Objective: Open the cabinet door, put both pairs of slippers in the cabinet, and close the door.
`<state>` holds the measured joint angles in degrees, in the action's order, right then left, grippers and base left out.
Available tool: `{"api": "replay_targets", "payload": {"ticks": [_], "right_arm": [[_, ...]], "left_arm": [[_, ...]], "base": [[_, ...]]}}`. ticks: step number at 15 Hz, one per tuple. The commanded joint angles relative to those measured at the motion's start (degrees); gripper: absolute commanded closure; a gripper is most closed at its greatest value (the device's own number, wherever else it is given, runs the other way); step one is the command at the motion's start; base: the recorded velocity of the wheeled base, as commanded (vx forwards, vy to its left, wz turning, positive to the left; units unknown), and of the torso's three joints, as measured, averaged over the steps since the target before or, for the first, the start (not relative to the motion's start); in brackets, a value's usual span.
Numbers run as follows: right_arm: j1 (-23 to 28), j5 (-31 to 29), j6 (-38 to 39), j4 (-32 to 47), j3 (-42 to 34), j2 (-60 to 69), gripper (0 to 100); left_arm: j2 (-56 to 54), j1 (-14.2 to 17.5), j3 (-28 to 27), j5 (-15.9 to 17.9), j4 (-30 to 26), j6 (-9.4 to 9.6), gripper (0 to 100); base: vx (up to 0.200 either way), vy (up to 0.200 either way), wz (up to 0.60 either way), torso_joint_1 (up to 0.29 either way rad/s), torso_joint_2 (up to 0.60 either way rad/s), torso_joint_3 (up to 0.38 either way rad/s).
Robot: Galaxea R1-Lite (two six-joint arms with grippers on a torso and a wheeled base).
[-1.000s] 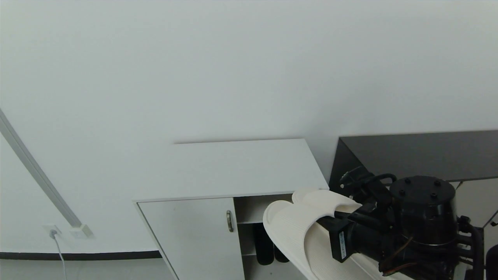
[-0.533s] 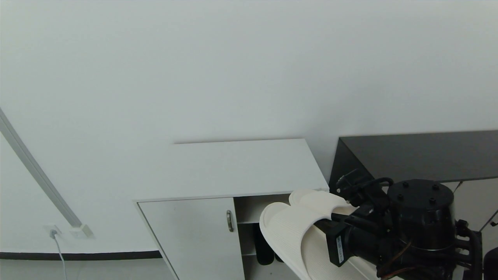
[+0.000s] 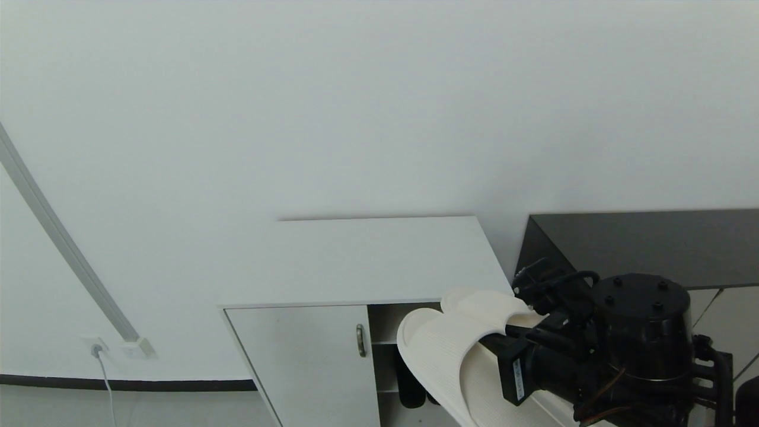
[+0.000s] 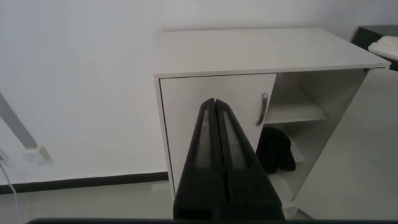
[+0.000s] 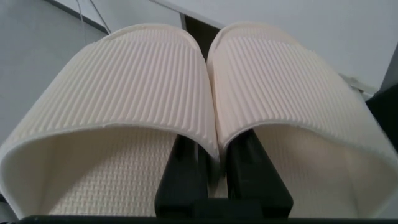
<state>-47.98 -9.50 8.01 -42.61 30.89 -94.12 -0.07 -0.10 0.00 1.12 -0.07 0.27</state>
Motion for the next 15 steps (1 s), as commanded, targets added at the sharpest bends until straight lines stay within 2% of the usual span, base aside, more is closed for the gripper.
{"api": "replay_targets", "payload": {"ticks": [1, 6, 15], "right_arm": [[-0.01, 0.0, -0.01, -0.11, -0.22, -0.1, 100], [-0.18, -0.08, -0.1, -0.2, -0.48, -0.36, 100], [-0.97, -0.17, -0.1, -0.55, -0.83, -0.45, 100]], "left_arm": [[0.07, 0.01, 0.0, -0.07, -0.01, 0.0, 100], [0.07, 0.01, 0.0, 0.02, -0.01, 0.0, 100], [0.07, 0.01, 0.0, -0.07, -0.01, 0.0, 100]], "base": [[0.0, 0.0, 0.0, 0.0, 0.0, 0.0], [0.0, 0.0, 0.0, -0.007, 0.01, 0.009], [0.0, 0.0, 0.0, -0.147, 0.34, 0.185]]}}
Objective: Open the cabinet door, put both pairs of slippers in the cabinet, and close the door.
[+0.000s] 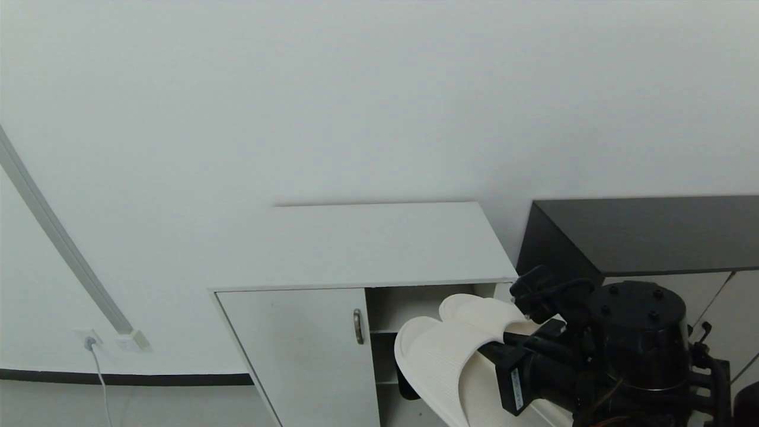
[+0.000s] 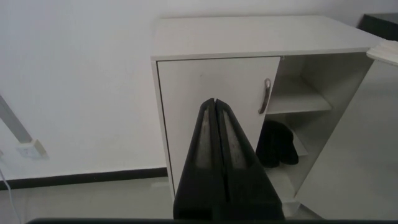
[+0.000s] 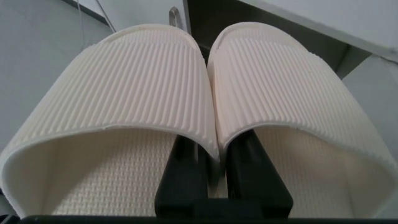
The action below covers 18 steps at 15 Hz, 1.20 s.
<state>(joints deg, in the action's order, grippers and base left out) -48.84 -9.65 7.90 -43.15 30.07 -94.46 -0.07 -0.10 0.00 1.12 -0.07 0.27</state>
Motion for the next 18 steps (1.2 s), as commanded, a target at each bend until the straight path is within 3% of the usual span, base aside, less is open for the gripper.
{"api": "replay_targets", "payload": {"ticks": [1, 18], "right_arm": [[-0.3, -0.01, 0.01, 0.0, -0.02, -0.02, 100], [-1.17, -0.1, 0.01, -0.09, -0.37, -0.19, 100]], "left_arm": [[0.07, 0.01, 0.0, -0.07, -0.01, 0.0, 100], [0.07, 0.01, 0.0, -0.07, -0.01, -0.18, 100]], "base": [[0.0, 0.0, 0.0, -0.159, 0.37, 0.207], [0.0, 0.0, 0.0, -0.201, 0.51, 0.303]]}}
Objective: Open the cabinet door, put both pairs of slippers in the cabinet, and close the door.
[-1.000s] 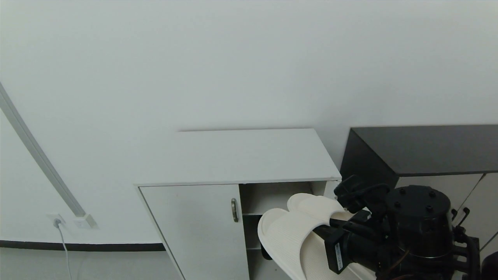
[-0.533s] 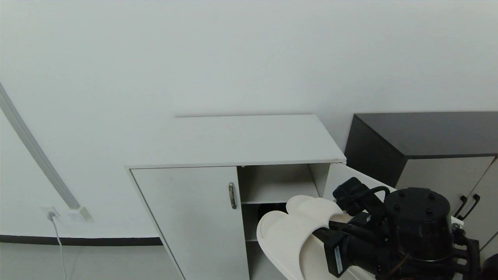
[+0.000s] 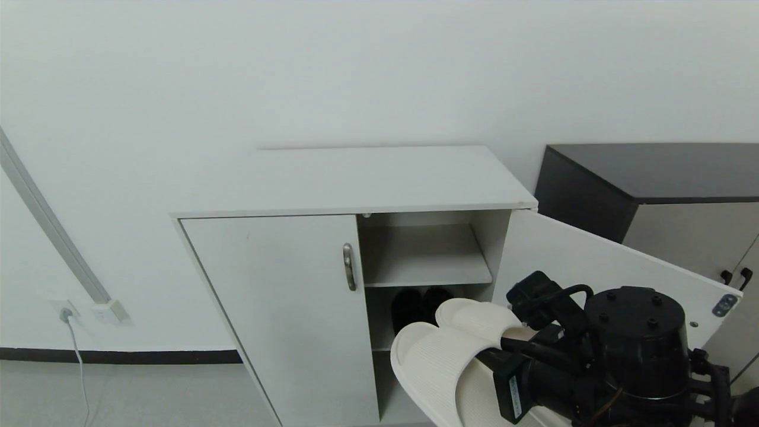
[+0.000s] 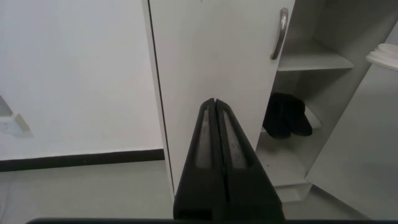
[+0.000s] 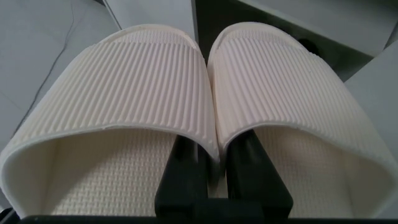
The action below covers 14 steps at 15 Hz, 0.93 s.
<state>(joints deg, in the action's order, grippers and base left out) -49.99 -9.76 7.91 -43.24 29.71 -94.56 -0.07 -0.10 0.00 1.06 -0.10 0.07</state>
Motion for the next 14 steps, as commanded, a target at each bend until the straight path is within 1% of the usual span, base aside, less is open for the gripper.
{"api": "replay_targets", "payload": {"ticks": [1, 8, 11, 14], "right_arm": [[-0.02, 0.01, 0.0, 0.0, 0.0, -0.18, 100], [-0.19, 0.01, 0.0, -0.09, 0.0, -0.8, 100], [-0.28, 0.1, 0.0, -0.18, 0.0, -1.24, 100], [-0.28, 0.01, 0.0, -1.41, -0.44, -1.77, 100]], "left_arm": [[0.07, 0.01, 0.0, -0.01, 0.01, 0.01, 100], [0.07, 0.01, 0.0, -0.01, 0.01, 0.01, 100], [0.07, 0.01, 0.0, -0.01, 0.01, 0.01, 100], [0.07, 0.01, 0.0, -0.01, 0.01, 0.01, 100]], "base": [[0.0, 0.0, 0.0, -0.173, 0.48, 0.32], [0.0, 0.0, 0.0, -0.133, 0.47, 0.337], [0.0, 0.0, 0.0, -0.09, 0.45, 0.365], [0.0, 0.0, 0.0, -0.031, 0.44, 0.395]]}}
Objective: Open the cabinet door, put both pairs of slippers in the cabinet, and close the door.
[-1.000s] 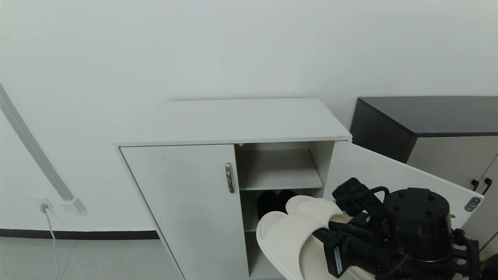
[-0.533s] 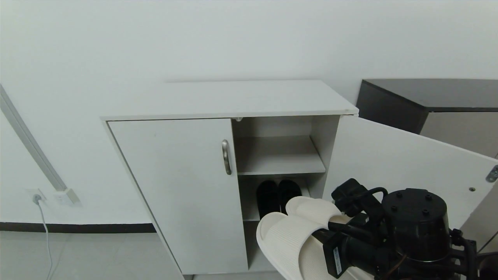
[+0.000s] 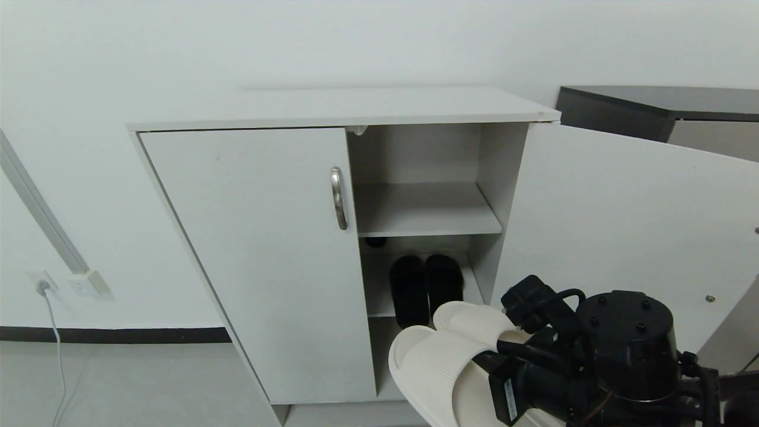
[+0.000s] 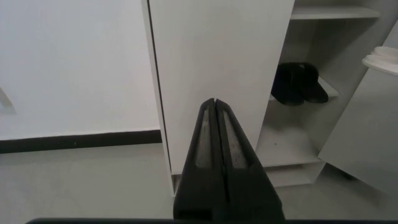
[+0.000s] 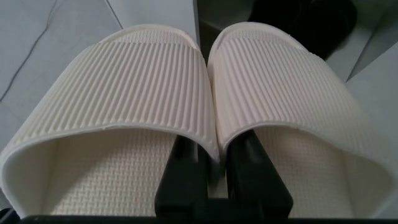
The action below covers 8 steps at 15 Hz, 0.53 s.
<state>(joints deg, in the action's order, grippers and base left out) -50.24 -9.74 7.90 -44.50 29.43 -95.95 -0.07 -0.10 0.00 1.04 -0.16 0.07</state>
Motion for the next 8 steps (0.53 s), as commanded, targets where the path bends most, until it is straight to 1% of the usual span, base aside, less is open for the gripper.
{"api": "replay_targets", "payload": {"ticks": [1, 4, 6, 7, 8], "right_arm": [[-0.04, -0.1, 0.01, -0.86, -0.34, -0.64, 100], [-0.04, -0.02, 0.01, -1.73, -0.34, -1.52, 100], [-0.04, -0.28, -0.08, -3.67, -0.42, -3.01, 100], [-0.04, -2.3, -0.78, -9.38, -0.07, -6.18, 100], [-0.3, -6.34, -1.13, -16.94, 1.07, -9.96, 100]], "left_arm": [[0.07, 0.01, 0.0, 0.02, 0.07, 0.01, 100], [0.07, 0.01, 0.0, 0.02, 0.07, 0.01, 100], [0.07, 0.01, 0.0, 0.02, 0.07, 0.01, 100], [0.07, 0.01, 0.0, 0.02, 0.07, 0.01, 100], [0.07, 0.01, 0.0, 0.02, 0.07, 0.01, 100]], "base": [[0.0, 0.0, 0.0, -0.002, 0.19, 0.154], [0.0, 0.0, 0.0, 0.0, 0.0, 0.0], [0.0, 0.0, 0.0, 0.0, 0.0, 0.0], [0.0, 0.0, 0.0, -0.017, 0.06, 0.08], [0.0, 0.0, 0.0, -0.022, 0.17, 0.134]]}}
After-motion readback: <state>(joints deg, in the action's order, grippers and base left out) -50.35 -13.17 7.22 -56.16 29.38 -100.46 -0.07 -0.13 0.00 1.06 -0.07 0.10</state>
